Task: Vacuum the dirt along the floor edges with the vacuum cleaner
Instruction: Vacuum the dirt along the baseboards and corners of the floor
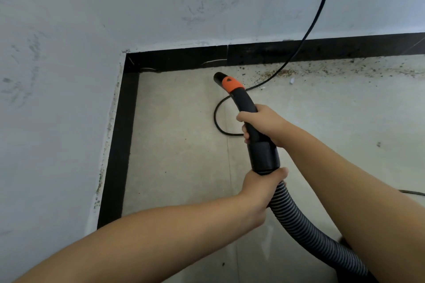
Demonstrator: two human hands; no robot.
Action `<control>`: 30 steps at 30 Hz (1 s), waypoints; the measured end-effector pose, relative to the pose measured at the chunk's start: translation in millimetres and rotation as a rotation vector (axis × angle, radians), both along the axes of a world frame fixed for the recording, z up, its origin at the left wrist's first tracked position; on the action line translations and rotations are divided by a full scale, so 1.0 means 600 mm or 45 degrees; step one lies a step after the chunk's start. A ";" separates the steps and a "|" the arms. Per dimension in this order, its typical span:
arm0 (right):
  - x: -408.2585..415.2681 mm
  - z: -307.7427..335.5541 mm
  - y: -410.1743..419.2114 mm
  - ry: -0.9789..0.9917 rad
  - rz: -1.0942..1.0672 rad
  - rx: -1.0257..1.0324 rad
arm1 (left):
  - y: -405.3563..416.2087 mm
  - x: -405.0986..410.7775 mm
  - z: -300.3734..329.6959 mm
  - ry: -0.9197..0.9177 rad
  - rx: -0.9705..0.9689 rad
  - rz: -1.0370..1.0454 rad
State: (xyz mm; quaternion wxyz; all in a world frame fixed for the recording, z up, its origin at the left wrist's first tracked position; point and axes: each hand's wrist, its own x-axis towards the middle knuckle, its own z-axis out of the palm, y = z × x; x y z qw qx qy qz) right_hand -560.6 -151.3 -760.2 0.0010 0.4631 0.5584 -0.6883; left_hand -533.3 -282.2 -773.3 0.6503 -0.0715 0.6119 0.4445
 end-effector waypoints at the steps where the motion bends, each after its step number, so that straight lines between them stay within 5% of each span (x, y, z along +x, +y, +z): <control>1: 0.016 0.005 0.005 0.008 -0.005 0.001 | 0.001 0.010 0.002 -0.004 0.033 -0.045; 3: 0.051 0.015 0.020 -0.001 -0.031 0.000 | 0.009 0.011 0.009 -0.126 0.133 -0.260; 6: 0.106 0.023 0.045 -0.024 -0.093 -0.037 | 0.040 -0.060 -0.011 -0.237 0.273 -0.948; 7: 0.122 0.022 0.050 -0.030 -0.106 -0.051 | 0.056 -0.097 -0.024 -0.122 0.263 -1.022; 10: 0.153 0.012 0.056 -0.058 -0.123 -0.074 | 0.109 -0.196 -0.055 0.560 0.105 -0.448; 12: 0.158 0.003 0.055 -0.068 -0.124 -0.088 | 0.137 -0.240 -0.076 1.028 0.078 -0.388; 18: 0.149 -0.015 0.051 -0.082 -0.080 -0.106 | 0.134 -0.262 -0.129 1.754 -0.104 -1.824; 21: 0.150 -0.022 0.052 -0.112 -0.107 -0.105 | 0.117 -0.260 -0.136 2.032 -0.289 -2.268; 25: 0.148 -0.029 0.048 -0.144 -0.108 -0.115 | 0.104 -0.266 -0.142 1.943 -0.671 -2.602; 30: 0.139 -0.035 0.040 -0.143 -0.068 -0.115 | 0.066 -0.259 -0.153 1.589 -0.941 -2.541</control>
